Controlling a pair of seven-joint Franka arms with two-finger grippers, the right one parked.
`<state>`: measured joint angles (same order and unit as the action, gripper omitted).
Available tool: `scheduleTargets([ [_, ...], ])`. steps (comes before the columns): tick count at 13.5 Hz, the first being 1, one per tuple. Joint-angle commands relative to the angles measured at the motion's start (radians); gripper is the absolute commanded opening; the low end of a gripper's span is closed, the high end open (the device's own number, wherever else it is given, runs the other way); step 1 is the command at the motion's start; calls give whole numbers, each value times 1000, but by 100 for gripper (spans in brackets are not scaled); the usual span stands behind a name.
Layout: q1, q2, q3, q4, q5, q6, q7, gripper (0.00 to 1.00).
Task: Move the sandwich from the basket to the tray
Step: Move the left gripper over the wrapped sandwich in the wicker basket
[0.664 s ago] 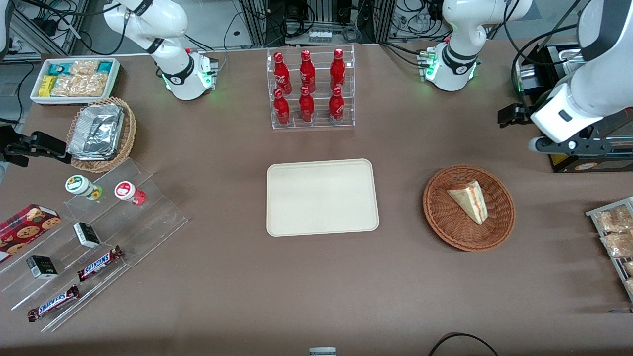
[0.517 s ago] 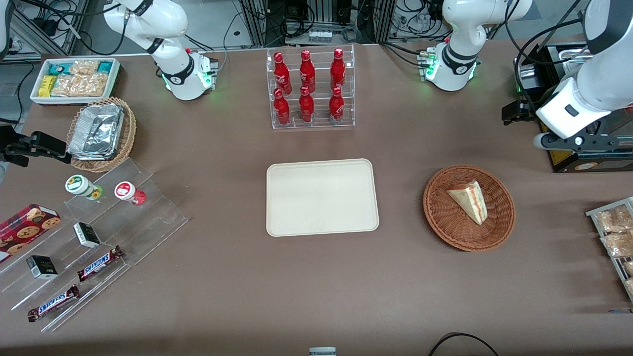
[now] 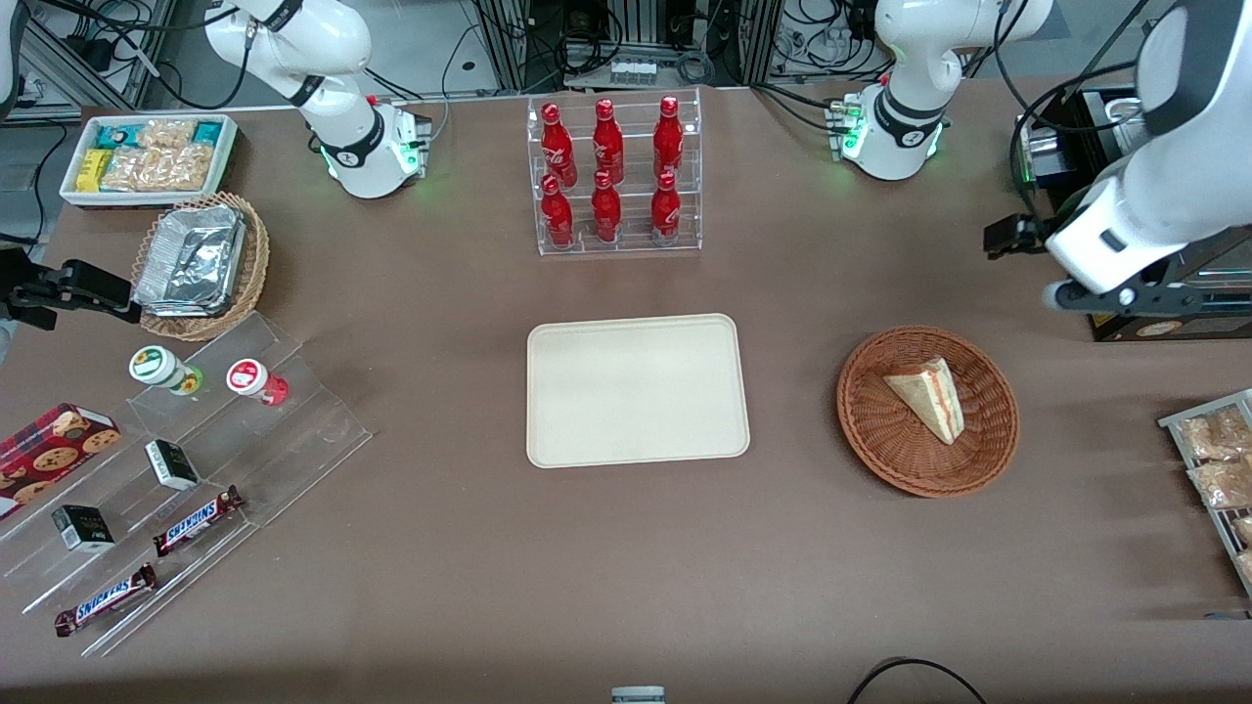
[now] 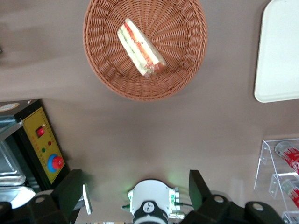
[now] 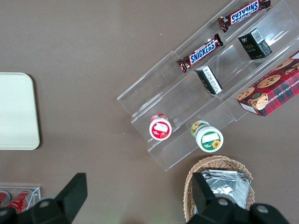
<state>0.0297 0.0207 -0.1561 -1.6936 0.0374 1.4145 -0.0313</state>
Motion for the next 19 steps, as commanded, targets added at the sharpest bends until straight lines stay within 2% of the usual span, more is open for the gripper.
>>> scheduleTargets([
  [1,-4,-7,-3,-105,13,117,-16,100],
  [8,-1,34,-3,-307,12,437,-96,100],
  [12,-1,71,-2,-343,12,550,-270,100],
  [15,1,73,-2,-376,4,616,-526,100],
  [19,1,82,-2,-405,-1,670,-613,100],
])
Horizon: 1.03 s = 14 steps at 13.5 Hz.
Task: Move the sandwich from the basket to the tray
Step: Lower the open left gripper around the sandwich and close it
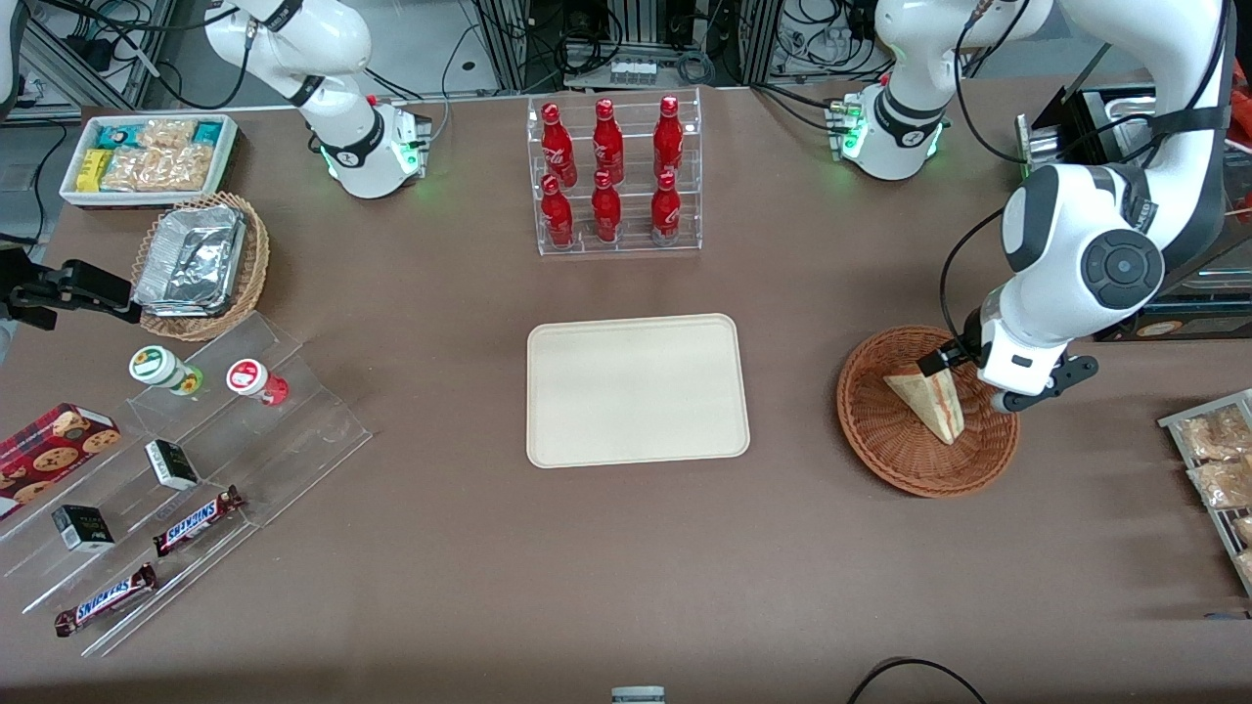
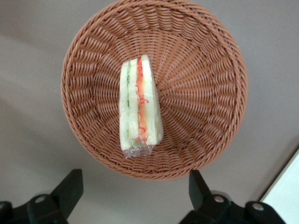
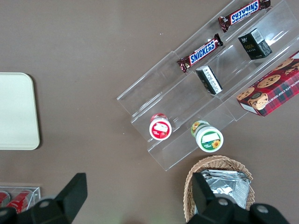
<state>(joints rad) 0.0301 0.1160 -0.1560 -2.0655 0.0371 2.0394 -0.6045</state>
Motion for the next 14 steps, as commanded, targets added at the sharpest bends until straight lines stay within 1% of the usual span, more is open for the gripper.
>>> scheduleTargets([
  [1,1,-21,-2,-60,0,76,-43,100],
  [3,1,-27,-2,-97,0,122,-61,100],
  [9,2,7,-1,-139,3,234,-84,100],
  [14,13,56,3,-140,3,298,-84,100],
])
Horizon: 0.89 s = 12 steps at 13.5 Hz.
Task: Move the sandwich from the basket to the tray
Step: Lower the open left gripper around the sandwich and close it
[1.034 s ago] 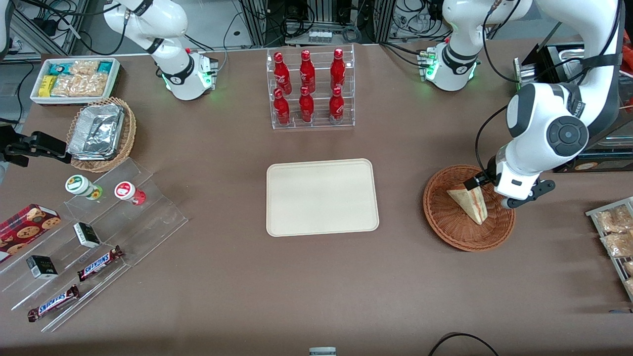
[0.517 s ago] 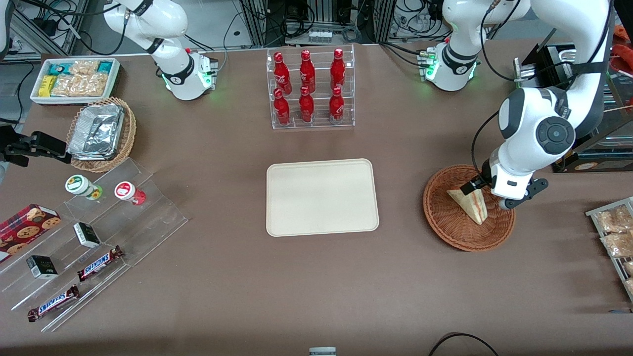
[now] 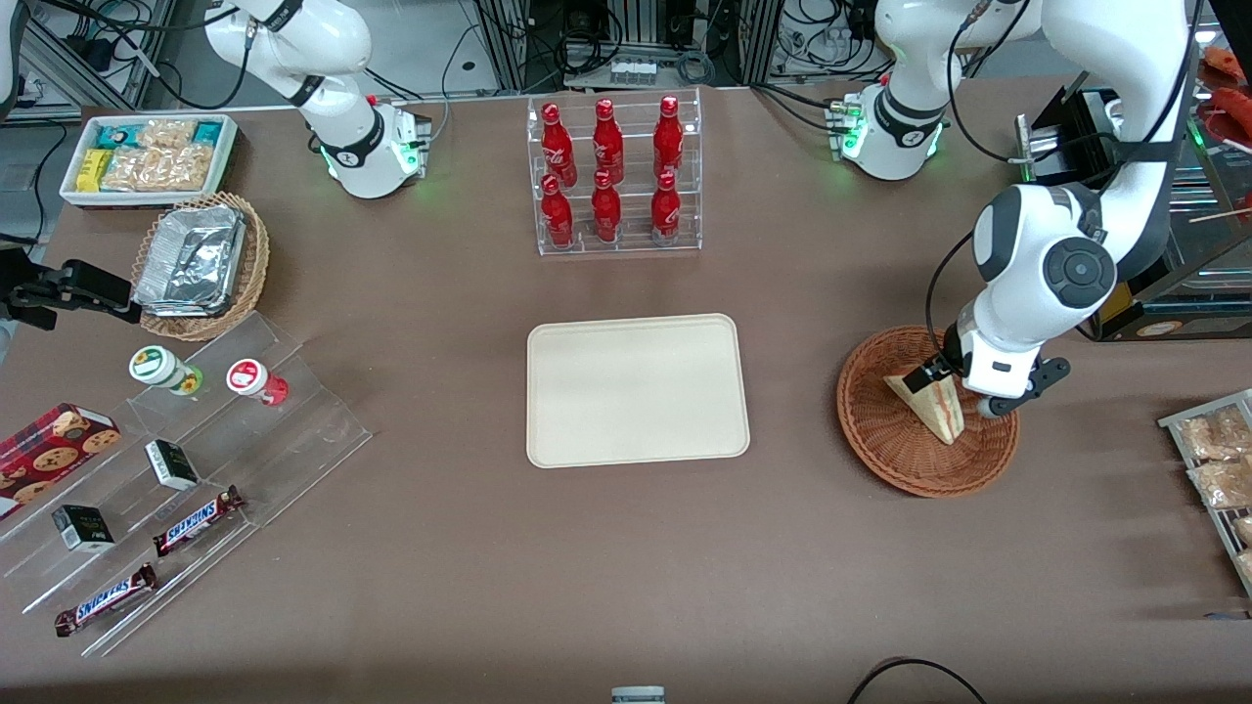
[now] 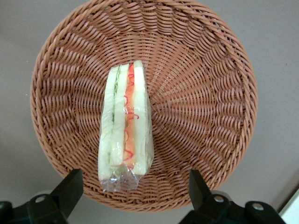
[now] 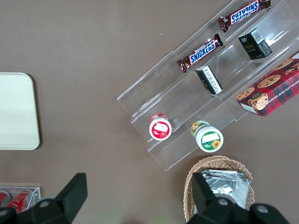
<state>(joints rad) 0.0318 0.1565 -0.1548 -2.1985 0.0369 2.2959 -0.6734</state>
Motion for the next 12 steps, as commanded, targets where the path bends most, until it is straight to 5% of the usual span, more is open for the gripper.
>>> scheduleTargets([
  [1,26,27,0,-10,5,57,-15,100],
  [11,30,92,4,-18,3,93,-26,100],
  [12,30,95,4,-20,3,93,-28,85],
])
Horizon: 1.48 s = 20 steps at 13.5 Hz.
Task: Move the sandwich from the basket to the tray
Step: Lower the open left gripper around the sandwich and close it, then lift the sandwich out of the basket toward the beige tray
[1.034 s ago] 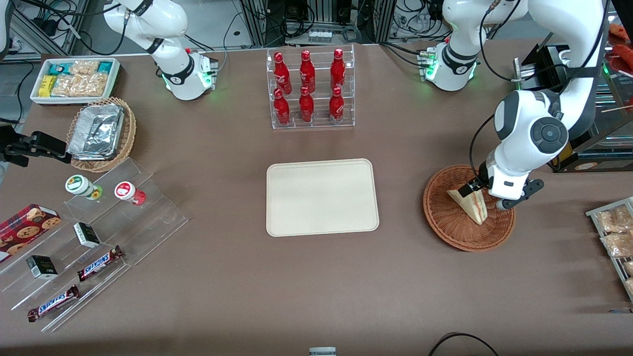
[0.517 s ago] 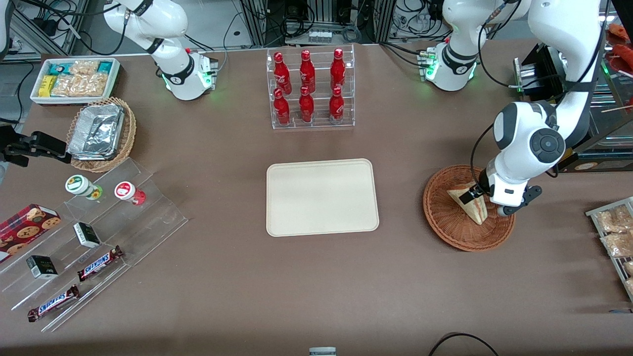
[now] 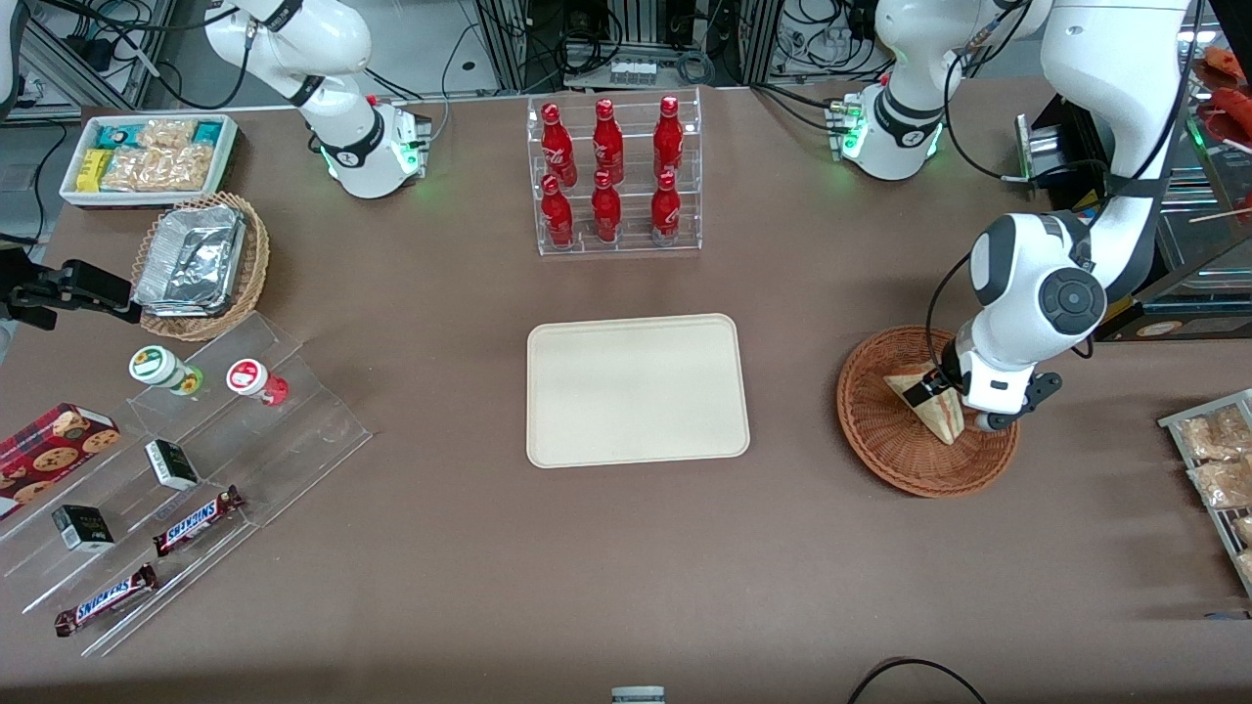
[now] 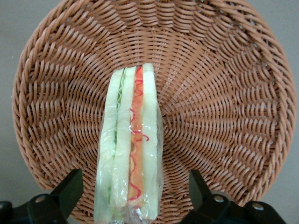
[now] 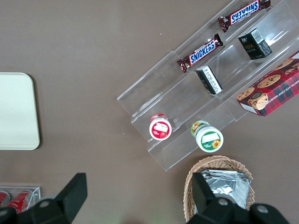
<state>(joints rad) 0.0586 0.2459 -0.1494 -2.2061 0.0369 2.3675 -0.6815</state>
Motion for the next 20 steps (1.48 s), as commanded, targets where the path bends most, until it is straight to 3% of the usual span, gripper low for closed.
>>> scheduleTargets([
  [1,3,7,-1,-12,3,21,-32,65],
  [4,3,9,1,-30,6,21,-38,1],
  [8,0,-17,-1,-15,15,-36,-30,0],
  [11,-29,-48,-24,80,17,-190,-26,0],
  [20,-314,9,-30,308,3,-409,-16,0],
])
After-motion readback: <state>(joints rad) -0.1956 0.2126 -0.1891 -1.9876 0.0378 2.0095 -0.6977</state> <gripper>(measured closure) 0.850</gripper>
